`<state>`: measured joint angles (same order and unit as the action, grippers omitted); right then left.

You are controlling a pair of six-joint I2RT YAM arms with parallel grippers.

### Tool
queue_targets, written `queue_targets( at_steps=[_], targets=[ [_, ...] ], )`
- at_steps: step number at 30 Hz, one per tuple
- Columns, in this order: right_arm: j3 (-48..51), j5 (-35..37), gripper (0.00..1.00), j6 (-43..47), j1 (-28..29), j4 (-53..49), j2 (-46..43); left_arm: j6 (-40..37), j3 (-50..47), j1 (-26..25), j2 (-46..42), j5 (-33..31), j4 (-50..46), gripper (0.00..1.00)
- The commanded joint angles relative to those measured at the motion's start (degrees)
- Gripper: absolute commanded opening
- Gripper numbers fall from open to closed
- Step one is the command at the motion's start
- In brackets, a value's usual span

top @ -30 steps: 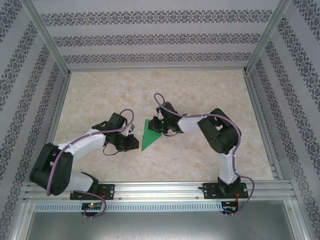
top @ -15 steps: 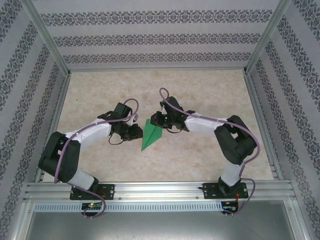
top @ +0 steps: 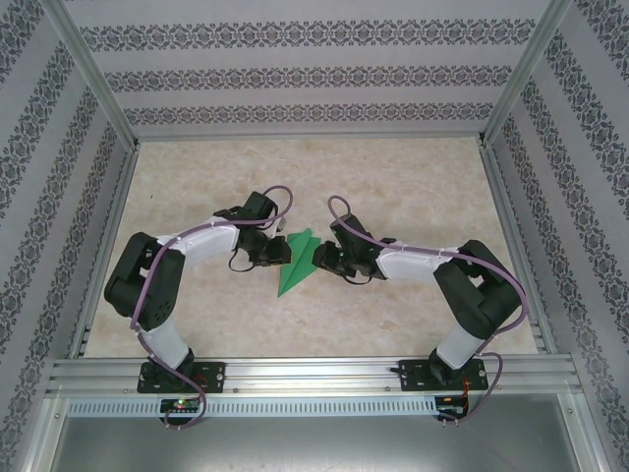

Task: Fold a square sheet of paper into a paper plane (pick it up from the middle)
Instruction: Turn over the paper at the center of the table.

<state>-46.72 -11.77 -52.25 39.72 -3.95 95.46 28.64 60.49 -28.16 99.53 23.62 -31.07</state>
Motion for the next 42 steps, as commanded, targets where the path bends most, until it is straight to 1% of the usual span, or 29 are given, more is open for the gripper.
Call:
queue_targets(
  at_steps=[1, 4, 8, 18, 30, 42],
  targets=[
    [0.8, 1.2, 0.35, -1.9, 0.8, 3.7, 0.1, -2.2, 2.0, -0.9, 1.7, -1.8, -1.7, 0.17],
    [1.0, 0.4, 0.36, -2.9, 0.8, 5.5, 1.2, -2.8, 2.9, -1.0, 3.5, -3.1, -2.4, 0.16],
    [1.0, -0.4, 0.37, -3.9, 0.9, 7.4, 2.7, -3.4, 2.7, -1.1, 5.2, -2.9, -2.2, 0.15],
    [0.3, 0.5, 0.37, -4.7, 0.8, 6.8, 5.0, -3.4, 0.8, -1.5, 6.7, -4.3, -2.0, 0.15],
    [-0.2, -2.6, 0.36, -5.9, 1.1, 11.1, 6.9, -3.1, 0.5, -1.8, 7.5, -2.6, -1.4, 0.15],
    [0.4, -3.3, 0.35, -6.2, 1.2, 13.3, 6.8, -2.5, 0.3, -2.1, 7.9, -0.9, -0.6, 0.14]
  ],
)
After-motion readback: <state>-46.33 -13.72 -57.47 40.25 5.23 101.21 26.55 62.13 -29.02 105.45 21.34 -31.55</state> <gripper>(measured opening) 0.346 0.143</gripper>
